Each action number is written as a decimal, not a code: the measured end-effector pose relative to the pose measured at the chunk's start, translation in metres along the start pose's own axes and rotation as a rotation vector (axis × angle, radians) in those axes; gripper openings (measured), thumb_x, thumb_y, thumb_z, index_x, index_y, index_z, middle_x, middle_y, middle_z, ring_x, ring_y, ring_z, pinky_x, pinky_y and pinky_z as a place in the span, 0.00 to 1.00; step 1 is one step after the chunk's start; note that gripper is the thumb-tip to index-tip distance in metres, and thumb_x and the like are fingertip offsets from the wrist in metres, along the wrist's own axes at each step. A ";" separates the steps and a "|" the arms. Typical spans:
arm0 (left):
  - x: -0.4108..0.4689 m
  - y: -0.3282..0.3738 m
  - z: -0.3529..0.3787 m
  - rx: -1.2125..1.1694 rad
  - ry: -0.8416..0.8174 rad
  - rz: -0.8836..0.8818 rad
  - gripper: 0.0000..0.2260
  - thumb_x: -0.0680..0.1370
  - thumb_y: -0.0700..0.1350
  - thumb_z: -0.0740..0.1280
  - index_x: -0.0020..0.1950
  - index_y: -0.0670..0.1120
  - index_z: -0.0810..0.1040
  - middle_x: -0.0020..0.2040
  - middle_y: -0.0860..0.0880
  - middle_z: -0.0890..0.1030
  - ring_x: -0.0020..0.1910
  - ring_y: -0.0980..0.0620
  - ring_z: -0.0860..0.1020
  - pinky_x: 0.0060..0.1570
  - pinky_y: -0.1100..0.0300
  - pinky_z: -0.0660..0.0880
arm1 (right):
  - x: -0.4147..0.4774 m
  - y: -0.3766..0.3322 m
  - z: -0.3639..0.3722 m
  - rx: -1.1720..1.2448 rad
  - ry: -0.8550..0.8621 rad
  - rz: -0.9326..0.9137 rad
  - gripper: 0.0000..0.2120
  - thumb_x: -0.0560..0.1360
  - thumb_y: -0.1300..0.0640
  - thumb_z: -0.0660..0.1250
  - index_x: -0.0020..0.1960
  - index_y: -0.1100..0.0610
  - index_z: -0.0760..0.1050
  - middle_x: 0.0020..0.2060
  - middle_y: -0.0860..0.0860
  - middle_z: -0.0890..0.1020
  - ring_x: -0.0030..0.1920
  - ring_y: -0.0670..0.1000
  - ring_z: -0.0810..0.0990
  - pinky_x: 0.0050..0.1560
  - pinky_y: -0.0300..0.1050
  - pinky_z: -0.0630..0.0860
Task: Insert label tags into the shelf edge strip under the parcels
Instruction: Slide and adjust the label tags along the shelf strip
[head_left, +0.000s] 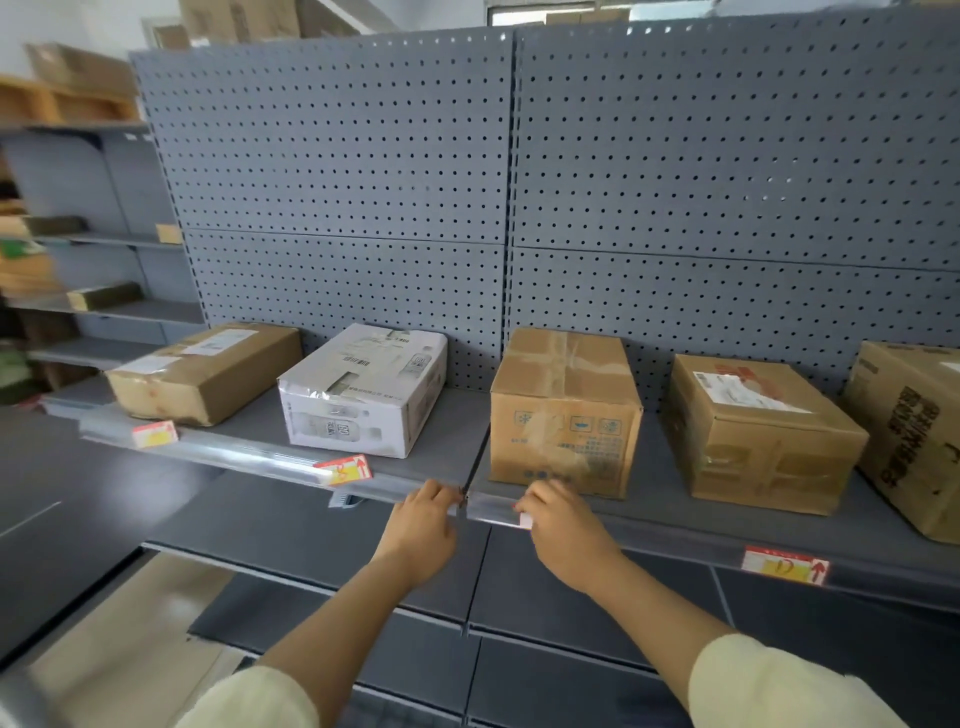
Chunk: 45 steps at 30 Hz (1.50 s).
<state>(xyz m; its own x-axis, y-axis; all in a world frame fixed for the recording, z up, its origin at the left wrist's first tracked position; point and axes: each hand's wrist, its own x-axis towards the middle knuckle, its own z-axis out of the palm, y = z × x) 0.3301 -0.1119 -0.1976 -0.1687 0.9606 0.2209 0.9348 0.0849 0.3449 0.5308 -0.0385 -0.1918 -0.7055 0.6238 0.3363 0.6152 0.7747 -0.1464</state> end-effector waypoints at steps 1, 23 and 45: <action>0.000 -0.009 -0.005 -0.002 0.008 -0.022 0.20 0.75 0.39 0.61 0.68 0.48 0.72 0.65 0.48 0.73 0.63 0.45 0.73 0.63 0.54 0.69 | 0.005 -0.011 0.004 -0.024 -0.028 -0.053 0.14 0.74 0.69 0.60 0.57 0.61 0.77 0.54 0.56 0.76 0.56 0.58 0.72 0.54 0.53 0.73; 0.042 -0.207 -0.072 0.054 -0.069 0.031 0.20 0.75 0.37 0.60 0.67 0.47 0.71 0.61 0.46 0.72 0.61 0.44 0.71 0.60 0.52 0.67 | 0.164 -0.183 0.082 0.039 0.074 0.224 0.18 0.73 0.70 0.61 0.61 0.60 0.76 0.57 0.54 0.74 0.58 0.55 0.72 0.53 0.50 0.76; 0.049 -0.228 -0.080 0.126 -0.002 0.160 0.14 0.78 0.39 0.60 0.63 0.47 0.74 0.60 0.48 0.74 0.59 0.47 0.72 0.61 0.56 0.67 | 0.179 -0.194 0.092 0.156 0.099 0.456 0.10 0.79 0.62 0.61 0.51 0.57 0.81 0.50 0.52 0.80 0.49 0.53 0.78 0.48 0.47 0.77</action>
<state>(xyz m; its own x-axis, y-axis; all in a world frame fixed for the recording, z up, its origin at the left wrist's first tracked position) 0.0838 -0.1049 -0.1920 -0.0141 0.9650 0.2620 0.9814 -0.0368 0.1882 0.2529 -0.0680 -0.1892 -0.3356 0.8959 0.2911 0.7880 0.4363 -0.4343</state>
